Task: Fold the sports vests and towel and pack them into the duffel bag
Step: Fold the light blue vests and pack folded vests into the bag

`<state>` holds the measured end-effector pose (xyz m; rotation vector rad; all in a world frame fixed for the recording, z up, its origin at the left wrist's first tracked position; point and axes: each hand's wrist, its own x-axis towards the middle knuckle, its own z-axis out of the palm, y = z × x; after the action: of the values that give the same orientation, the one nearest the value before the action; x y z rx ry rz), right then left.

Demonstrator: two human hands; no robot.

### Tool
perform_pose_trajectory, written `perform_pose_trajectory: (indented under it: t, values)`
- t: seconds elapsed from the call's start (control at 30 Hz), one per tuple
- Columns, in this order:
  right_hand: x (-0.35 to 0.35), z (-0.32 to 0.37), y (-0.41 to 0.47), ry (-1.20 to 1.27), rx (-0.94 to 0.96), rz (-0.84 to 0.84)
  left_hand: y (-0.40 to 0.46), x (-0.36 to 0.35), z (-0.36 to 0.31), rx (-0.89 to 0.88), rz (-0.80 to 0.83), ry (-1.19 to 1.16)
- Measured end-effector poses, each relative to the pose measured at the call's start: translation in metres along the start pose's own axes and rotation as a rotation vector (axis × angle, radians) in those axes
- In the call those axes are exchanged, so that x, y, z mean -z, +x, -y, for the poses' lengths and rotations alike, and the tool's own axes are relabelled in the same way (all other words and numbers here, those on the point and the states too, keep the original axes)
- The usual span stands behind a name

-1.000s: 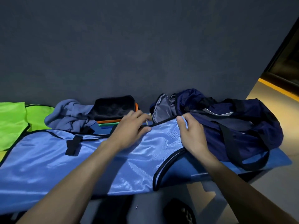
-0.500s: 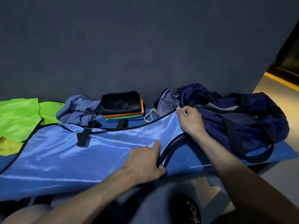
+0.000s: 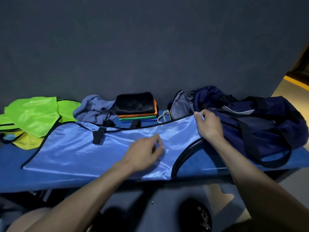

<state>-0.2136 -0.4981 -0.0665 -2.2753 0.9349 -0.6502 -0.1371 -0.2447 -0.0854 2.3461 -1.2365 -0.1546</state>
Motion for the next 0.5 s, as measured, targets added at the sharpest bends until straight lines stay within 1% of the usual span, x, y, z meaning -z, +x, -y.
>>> perform_pose_trajectory:
  t: [0.07, 0.13, 0.17, 0.23, 0.37, 0.43, 0.5]
  values:
    - [0.002, -0.004, -0.004, -0.007, 0.013, -0.005, 0.009, 0.008, 0.029, 0.013, -0.034, 0.140]
    - [0.004, -0.007, -0.006, 0.002, 0.023, -0.011, 0.013, 0.009, 0.053, 0.065, -0.042, 0.235]
    - [0.005, -0.008, -0.006, 0.013, 0.024, -0.010, 0.015, 0.008, 0.062, 0.083, -0.058, 0.244]
    - [0.006, -0.009, -0.007, 0.043, 0.022, -0.004, 0.017, 0.003, 0.074, 0.063, -0.082, 0.223]
    - [0.006, -0.010, -0.008, 0.074, 0.010, 0.008, 0.016, -0.008, 0.091, -0.014, -0.070, 0.270]
    - [0.005, -0.010, -0.008, 0.086, 0.016, 0.000, 0.016, -0.010, 0.095, -0.026, -0.081, 0.236]
    - [0.003, -0.009, -0.009, 0.103, 0.022, -0.013, 0.017, -0.010, 0.097, -0.016, -0.042, 0.209]
